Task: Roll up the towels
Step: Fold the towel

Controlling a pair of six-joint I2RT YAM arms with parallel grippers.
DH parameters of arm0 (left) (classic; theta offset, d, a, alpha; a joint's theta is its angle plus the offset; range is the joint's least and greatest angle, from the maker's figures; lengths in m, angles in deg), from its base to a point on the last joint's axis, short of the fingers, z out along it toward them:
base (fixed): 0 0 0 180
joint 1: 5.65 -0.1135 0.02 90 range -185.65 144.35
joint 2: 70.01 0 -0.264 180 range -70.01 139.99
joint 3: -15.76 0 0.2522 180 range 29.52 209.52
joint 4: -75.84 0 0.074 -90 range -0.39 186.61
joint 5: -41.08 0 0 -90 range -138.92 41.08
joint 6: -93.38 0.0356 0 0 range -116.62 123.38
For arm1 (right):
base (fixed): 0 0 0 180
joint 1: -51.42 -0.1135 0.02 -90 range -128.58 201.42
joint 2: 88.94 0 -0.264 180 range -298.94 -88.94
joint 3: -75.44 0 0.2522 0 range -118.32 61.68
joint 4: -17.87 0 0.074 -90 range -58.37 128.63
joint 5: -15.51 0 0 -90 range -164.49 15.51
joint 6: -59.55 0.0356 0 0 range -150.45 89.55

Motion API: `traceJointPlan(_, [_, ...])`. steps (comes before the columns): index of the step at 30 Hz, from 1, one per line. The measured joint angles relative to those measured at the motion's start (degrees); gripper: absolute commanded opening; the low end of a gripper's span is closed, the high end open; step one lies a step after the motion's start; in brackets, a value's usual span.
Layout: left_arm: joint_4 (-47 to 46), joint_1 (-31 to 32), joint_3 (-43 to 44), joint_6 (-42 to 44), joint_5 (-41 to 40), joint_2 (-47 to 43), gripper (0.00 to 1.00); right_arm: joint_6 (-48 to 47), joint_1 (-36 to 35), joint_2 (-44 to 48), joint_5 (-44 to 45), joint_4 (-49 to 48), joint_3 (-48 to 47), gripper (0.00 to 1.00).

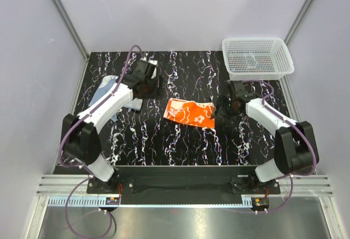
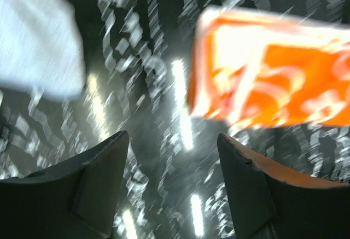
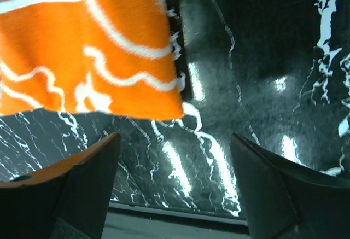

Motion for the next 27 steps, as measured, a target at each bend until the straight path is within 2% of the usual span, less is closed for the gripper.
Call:
traceJointPlan(7, [-0.2,3.9,15.7,-0.1,2.6,11.3,0.73,1.0,4.0,-7.1,-8.6,-8.2,2.8,0.71])
traceJointPlan(12, [0.1,5.2,21.9,0.0,3.9,19.2,0.74,1.1,4.0,-10.4,-11.8,-12.0,3.1,0.54])
traceJointPlan(15, [0.3,6.1,22.7,0.1,4.1,23.3,0.74,0.8,4.0,-11.5,-12.9,-13.3,3.3,0.41])
traceJointPlan(17, [0.5,6.8,22.4,0.1,4.3,25.3,0.73,0.7,4.0,-11.6,-13.0,-13.8,3.6,0.38])
traceJointPlan(18, [0.3,7.2,22.0,0.1,4.4,25.9,0.73,0.6,4.0,-11.6,-13.0,-13.8,3.8,0.31])
traceJointPlan(21, [-0.6,8.1,19.9,0.0,4.8,26.3,0.70,0.0,4.0,-11.6,-12.6,-13.5,3.9,0.24])
traceJointPlan(27, [-2.9,10.1,16.4,-0.2,5.4,26.4,0.65,-1.5,4.0,-11.6,-11.1,-11.7,3.9,0.22])
